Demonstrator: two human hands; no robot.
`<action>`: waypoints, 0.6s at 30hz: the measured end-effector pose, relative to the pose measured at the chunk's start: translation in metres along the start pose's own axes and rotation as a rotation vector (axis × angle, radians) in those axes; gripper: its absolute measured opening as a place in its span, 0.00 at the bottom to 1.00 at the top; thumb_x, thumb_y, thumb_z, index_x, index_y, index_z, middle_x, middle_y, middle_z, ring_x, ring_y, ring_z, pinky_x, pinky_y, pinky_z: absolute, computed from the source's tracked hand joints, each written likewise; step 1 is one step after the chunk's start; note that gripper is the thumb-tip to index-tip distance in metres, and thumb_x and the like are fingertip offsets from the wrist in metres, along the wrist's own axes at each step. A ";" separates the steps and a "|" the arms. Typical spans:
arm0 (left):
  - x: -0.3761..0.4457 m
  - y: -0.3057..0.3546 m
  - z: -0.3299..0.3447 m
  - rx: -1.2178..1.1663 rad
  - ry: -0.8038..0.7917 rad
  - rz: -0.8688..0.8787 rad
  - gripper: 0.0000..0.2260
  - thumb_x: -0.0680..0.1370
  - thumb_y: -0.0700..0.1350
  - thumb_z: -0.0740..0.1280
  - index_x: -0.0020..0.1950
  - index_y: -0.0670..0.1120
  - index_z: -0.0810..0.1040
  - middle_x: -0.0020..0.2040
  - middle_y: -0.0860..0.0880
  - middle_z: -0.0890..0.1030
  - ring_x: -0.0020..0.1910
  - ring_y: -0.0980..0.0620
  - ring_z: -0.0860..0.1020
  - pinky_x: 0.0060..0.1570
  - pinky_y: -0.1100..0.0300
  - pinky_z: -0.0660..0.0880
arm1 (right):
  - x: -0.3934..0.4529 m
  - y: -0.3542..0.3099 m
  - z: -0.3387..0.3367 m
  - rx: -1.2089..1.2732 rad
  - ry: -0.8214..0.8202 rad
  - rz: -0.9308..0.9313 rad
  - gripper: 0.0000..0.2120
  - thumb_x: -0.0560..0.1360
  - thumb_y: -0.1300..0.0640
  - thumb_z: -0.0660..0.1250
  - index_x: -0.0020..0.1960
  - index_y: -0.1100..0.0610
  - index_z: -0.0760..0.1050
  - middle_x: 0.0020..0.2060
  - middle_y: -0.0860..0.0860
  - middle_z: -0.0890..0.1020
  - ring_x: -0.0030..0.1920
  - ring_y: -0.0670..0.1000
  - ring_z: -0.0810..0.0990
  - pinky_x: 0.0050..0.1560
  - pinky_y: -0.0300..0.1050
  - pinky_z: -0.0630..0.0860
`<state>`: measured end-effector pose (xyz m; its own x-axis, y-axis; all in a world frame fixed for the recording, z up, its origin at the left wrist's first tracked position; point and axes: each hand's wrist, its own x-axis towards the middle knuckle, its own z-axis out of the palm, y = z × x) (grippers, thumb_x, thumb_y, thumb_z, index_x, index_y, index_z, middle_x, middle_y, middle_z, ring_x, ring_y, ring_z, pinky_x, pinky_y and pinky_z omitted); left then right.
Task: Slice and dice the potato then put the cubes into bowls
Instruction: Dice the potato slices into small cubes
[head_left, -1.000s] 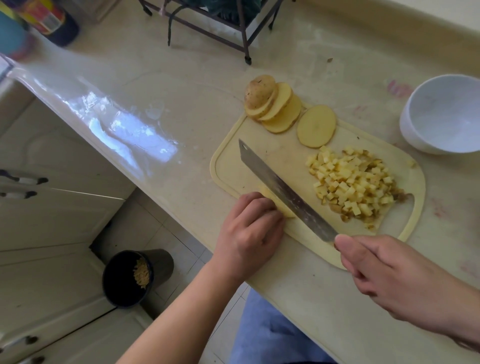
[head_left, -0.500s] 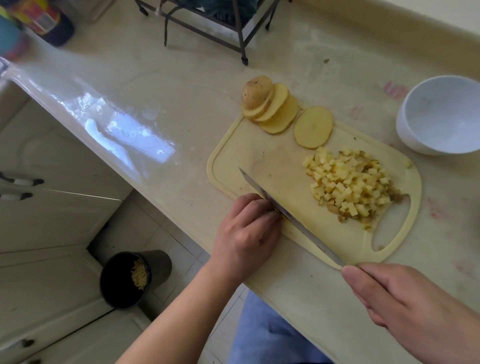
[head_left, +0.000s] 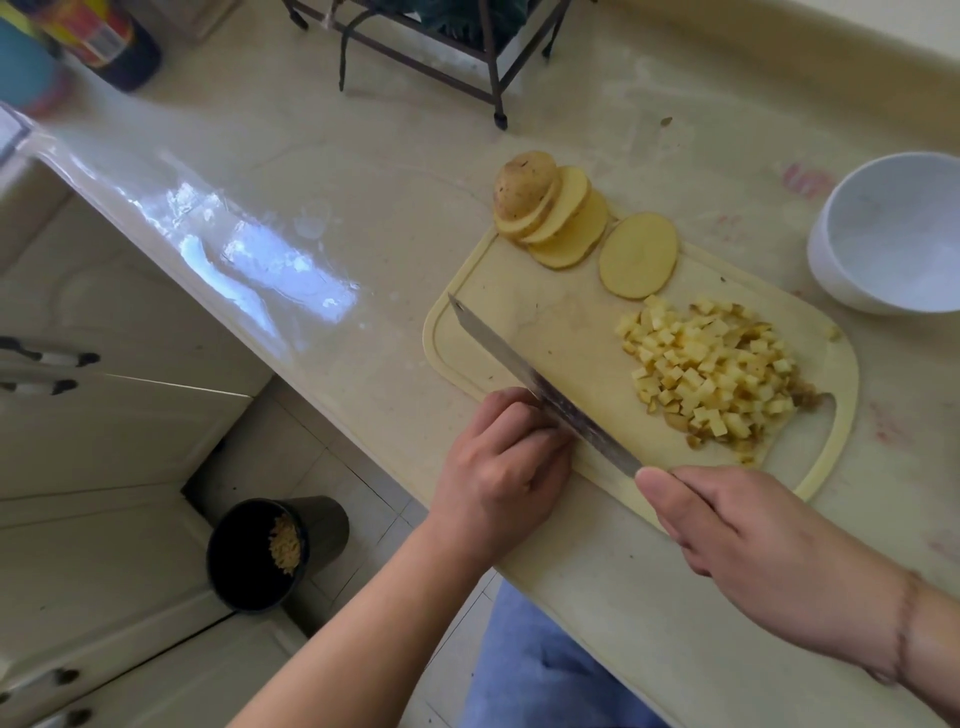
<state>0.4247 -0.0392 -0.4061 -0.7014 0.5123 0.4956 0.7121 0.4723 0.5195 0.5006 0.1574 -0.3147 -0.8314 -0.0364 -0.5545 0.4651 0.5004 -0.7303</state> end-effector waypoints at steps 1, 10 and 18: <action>0.000 0.000 0.000 0.004 -0.002 -0.003 0.02 0.73 0.33 0.76 0.41 0.36 0.85 0.38 0.42 0.80 0.48 0.41 0.80 0.45 0.51 0.79 | -0.002 0.000 -0.002 0.008 0.002 0.008 0.36 0.70 0.26 0.51 0.33 0.61 0.62 0.24 0.48 0.63 0.26 0.44 0.62 0.29 0.48 0.63; -0.007 0.000 -0.008 -0.012 0.020 -0.054 0.01 0.73 0.32 0.75 0.44 0.36 0.86 0.44 0.41 0.83 0.49 0.43 0.80 0.51 0.53 0.79 | -0.013 -0.011 -0.010 0.221 -0.119 0.148 0.28 0.73 0.38 0.55 0.35 0.65 0.62 0.23 0.48 0.61 0.20 0.43 0.58 0.20 0.30 0.57; -0.013 0.002 -0.010 -0.009 -0.022 0.004 0.01 0.73 0.32 0.75 0.44 0.35 0.85 0.46 0.40 0.84 0.49 0.41 0.82 0.51 0.50 0.80 | -0.025 -0.012 -0.006 0.168 -0.126 0.127 0.25 0.71 0.34 0.55 0.31 0.56 0.64 0.21 0.47 0.64 0.20 0.43 0.61 0.21 0.31 0.60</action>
<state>0.4351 -0.0520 -0.4046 -0.6977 0.5298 0.4822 0.7143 0.4636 0.5242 0.5138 0.1575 -0.2900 -0.7233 -0.0950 -0.6840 0.6165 0.3575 -0.7015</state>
